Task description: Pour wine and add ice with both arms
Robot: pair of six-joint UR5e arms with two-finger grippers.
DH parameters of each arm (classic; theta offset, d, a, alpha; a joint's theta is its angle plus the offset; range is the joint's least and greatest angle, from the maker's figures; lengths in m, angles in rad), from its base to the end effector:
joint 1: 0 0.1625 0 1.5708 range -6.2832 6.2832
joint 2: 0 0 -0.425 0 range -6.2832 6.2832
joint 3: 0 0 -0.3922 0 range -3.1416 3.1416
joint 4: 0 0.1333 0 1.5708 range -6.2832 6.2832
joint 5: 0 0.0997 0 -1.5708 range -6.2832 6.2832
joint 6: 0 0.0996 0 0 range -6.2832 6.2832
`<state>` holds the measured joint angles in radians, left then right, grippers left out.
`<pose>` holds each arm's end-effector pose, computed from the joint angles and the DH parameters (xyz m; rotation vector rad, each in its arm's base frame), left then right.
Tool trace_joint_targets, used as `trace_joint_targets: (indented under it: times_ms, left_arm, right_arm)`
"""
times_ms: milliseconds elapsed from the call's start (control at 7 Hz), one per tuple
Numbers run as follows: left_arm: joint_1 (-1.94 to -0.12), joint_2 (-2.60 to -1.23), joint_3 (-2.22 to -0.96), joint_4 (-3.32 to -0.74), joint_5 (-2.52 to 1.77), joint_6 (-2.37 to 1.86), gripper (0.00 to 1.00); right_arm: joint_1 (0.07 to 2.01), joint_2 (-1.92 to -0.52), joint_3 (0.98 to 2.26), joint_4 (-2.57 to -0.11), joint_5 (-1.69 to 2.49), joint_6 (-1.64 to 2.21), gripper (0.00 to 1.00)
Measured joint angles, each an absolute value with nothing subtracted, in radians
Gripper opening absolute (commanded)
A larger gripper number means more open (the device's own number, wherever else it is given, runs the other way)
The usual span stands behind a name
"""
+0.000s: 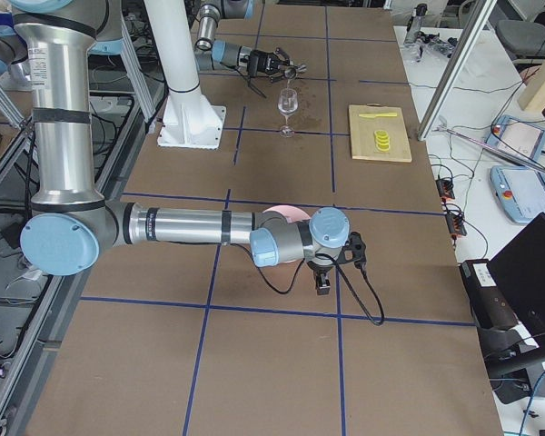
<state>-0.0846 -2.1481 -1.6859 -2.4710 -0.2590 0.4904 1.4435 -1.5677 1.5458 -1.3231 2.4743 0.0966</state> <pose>0.5358 -0.2758 0.1680 1.5815 -0.2350 0.5029 -0.0094 -0.5073 0.6338 0.1084 -0.9177 -0.1305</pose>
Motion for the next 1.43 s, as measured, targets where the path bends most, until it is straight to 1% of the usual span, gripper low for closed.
trace_joint_targets:
  times_ms: [429, 1429]
  left_arm:
    - [-0.097, -2.161, -1.685, -2.408, -0.258, 0.584, 0.0]
    - [-0.1, -2.17, -1.685, -2.409, -0.25, 0.968, 0.0]
  right_arm:
    - [1.443, -1.564, 1.543, -1.324, 2.474, 0.097, 1.0]
    - [1.444, -1.561, 1.533, -1.324, 2.473, 0.097, 1.0]
